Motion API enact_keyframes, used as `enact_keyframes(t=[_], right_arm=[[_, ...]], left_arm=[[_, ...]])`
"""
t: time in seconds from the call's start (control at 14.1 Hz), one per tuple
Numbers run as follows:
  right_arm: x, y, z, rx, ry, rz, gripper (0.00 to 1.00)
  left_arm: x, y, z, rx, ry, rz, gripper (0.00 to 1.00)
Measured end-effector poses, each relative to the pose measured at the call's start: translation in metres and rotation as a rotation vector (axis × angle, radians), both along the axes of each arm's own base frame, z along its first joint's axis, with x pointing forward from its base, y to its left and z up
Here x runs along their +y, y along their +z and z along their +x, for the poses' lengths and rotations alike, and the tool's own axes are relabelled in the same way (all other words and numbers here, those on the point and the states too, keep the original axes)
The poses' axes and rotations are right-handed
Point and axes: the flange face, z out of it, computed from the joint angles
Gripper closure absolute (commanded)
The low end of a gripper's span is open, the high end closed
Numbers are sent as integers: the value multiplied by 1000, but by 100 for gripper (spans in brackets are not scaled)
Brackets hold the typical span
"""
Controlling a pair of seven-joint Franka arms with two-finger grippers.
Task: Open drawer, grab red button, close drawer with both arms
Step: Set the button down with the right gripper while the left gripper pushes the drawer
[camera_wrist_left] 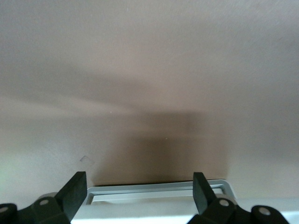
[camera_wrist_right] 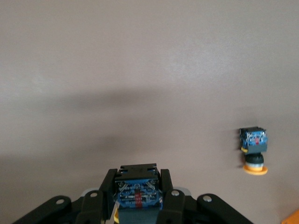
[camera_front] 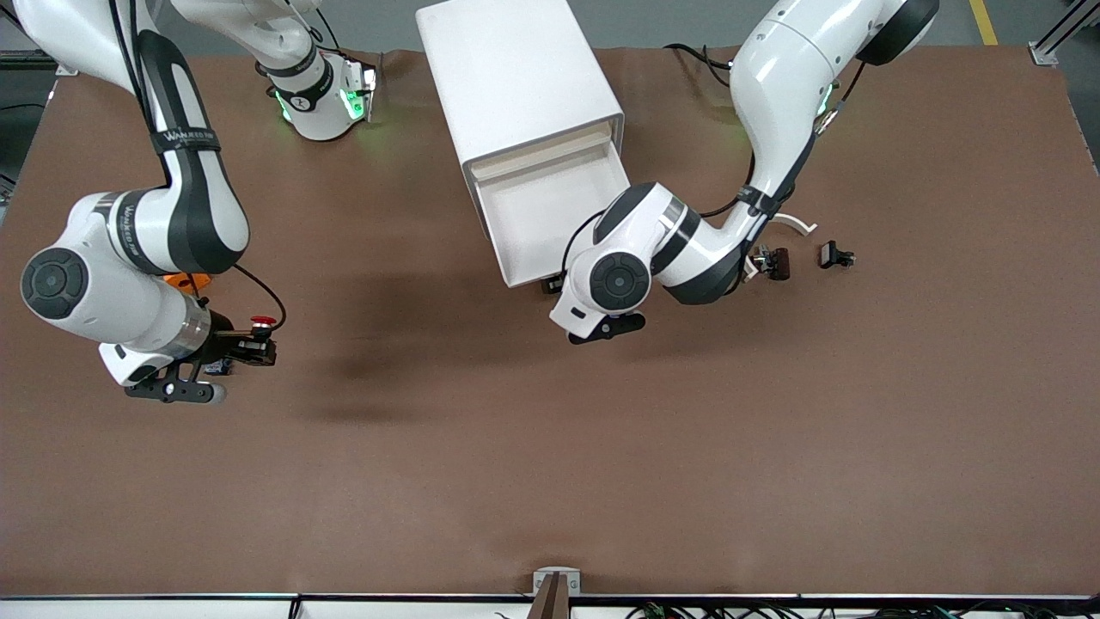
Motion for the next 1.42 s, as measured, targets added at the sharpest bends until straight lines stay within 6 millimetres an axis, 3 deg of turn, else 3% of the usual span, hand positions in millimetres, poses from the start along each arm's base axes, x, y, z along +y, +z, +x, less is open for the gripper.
enact_keyframes(t=[0.35, 0.64, 0.99, 1.42], right_arm=[[-35, -80, -28, -41, -22, -20, 100], [-48, -122, -29, -38, -28, -34, 100], [-49, -138, -30, -32, -9, -38, 100], [-76, -152, -32, -35, 4, -43, 100]], left_arm=[[-15, -5, -29, 51, -50, 46, 0], [-29, -2, -48, 83, -52, 65, 0], [-49, -7, -83, 127, -75, 109, 0], [-69, -7, -124, 177, -99, 141, 0]])
